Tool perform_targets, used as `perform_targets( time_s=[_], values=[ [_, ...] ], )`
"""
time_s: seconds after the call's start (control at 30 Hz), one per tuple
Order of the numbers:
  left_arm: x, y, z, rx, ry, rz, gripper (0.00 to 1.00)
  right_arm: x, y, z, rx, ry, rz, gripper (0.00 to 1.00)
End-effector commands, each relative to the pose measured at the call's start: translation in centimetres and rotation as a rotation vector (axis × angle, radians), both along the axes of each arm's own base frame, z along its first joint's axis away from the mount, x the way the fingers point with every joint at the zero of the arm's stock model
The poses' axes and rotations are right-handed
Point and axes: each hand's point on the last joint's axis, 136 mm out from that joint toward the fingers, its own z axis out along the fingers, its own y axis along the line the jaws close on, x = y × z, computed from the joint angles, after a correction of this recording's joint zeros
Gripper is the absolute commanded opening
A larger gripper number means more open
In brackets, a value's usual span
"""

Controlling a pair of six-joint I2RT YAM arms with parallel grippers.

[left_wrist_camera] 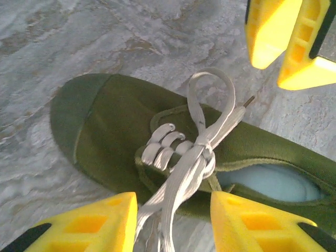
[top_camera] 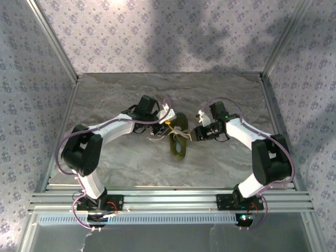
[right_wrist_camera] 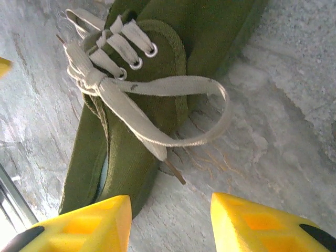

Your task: Tie the shoes

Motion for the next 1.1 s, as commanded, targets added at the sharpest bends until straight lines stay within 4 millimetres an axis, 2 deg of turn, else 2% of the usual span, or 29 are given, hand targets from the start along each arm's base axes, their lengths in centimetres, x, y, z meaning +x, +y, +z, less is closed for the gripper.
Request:
perform_targets(
  time_s=[0.0,0.1,0.27,0.73,0.83,0.97,1.07],
  values=[
    [-0.1,-1.6,0.7,-0.043,0.036,-0.061,0.43,0.6,1.0,0.1,0.054,-0.013,0.005,0.45],
    [0.0,-2.3,0.4,-0.051,0.054,-0.087,0.43,1.0,1.5,-0.3,0.066,0.000,0.018,0.45],
    [-0.3,-3.1,0.2,-0.065,0.093,-0.137,0.37,1.2,2.2,-0.6,0.090,0.013,0.037,0.46],
    [-0.7,-4.4,-1.5,-0.048,0.141,-0.175,0.38,0.5,3.9,-1.8,0.101,0.046,0.096,0.44],
    [-0.7,-4.6,-2.0,-0.031,0.145,-0.170,0.39,0.5,3.9,-1.8,0.086,0.045,0.097,0.38],
    [-0.4,-4.8,-2.6,-0.006,0.144,-0.158,0.38,0.4,3.6,-1.3,0.061,0.028,0.095,0.18],
    [0.0,-4.8,-2.8,0.009,0.142,-0.142,0.36,0.1,3.3,-0.6,0.047,0.015,0.099,0.08]
  ],
)
